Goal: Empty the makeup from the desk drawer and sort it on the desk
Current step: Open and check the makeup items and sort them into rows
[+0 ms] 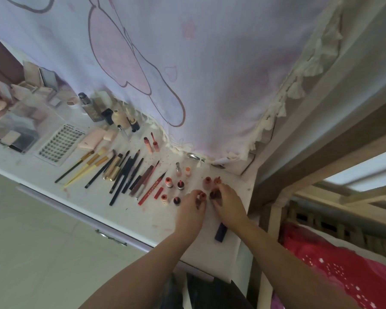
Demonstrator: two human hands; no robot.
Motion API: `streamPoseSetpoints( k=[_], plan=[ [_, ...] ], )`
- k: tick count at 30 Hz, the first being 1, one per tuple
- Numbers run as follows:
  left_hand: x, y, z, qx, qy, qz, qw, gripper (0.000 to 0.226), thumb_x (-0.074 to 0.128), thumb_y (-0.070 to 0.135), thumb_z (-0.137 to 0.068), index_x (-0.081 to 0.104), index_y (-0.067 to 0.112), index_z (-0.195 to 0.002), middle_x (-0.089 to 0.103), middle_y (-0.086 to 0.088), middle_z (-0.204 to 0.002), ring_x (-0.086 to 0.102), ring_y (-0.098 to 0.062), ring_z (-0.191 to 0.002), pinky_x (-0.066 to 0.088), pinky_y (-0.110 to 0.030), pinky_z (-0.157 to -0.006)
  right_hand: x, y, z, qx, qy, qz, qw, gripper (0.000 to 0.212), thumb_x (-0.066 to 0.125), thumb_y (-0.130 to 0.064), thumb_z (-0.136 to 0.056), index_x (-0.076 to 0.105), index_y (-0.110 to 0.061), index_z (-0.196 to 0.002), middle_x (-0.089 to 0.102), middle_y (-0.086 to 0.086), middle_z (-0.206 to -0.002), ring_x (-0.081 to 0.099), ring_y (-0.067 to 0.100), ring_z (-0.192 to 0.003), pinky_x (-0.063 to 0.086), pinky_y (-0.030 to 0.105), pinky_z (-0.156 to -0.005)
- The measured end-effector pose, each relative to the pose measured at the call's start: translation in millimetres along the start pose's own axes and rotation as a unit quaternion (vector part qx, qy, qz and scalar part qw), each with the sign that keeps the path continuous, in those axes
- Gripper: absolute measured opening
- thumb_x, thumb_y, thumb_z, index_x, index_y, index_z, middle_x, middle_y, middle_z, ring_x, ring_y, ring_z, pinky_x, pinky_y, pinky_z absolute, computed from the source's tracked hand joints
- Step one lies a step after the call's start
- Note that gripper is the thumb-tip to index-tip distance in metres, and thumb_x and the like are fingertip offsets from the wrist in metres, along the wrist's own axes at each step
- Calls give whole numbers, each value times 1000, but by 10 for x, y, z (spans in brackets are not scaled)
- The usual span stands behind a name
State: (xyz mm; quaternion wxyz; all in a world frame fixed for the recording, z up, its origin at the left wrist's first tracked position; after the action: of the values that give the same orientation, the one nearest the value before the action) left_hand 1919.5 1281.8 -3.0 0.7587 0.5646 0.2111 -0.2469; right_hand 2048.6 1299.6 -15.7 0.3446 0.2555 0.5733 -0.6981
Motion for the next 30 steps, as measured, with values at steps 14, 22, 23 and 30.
streamPoseSetpoints(
  k=[14,22,23,30],
  plan=[
    [88,-60,413,18,-103,-127,986,14,48,39,-94,44,26,-99,51,11,-83,51,-4,-72,42,-14,-65,-307,209,273,163,-98,113,975,35,42,-52,-94,46,-18,-92,58,0,-85,59,18,-79,49,32,-68],
    [188,42,405,83,-202,-235,947,29,41,42,-97,55,19,-110,61,0,-104,59,-18,-94,48,-29,-83,-189,-93,465,194,-121,-37,973,25,49,-32,-94,58,-10,-90,59,4,-81,55,17,-72,39,26,-58],
    [135,46,419,87,-217,-228,945,30,40,42,-97,55,20,-111,63,0,-105,60,-17,-95,48,-28,-84,-222,-126,509,199,-149,-57,967,30,47,-36,-96,58,-11,-85,58,3,-74,53,15,-64,38,23,-54],
    [-141,147,635,142,-223,-223,938,28,39,39,-99,50,18,-114,59,0,-100,52,-10,-81,41,-22,-73,-345,-429,733,187,-220,-165,943,31,47,-39,-97,52,-12,-83,49,1,-63,40,10,-49,32,20,-45]
  ],
)
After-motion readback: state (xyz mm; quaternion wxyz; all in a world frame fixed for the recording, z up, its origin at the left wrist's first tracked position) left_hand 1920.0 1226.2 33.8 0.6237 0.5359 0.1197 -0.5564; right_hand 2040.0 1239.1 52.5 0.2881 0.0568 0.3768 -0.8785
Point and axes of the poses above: each hand's wrist, its own z-axis away from the middle knuckle, its own x-axis out of the palm, y = z × x, the point moved 4 cm from there along -z, towards the middle knuckle
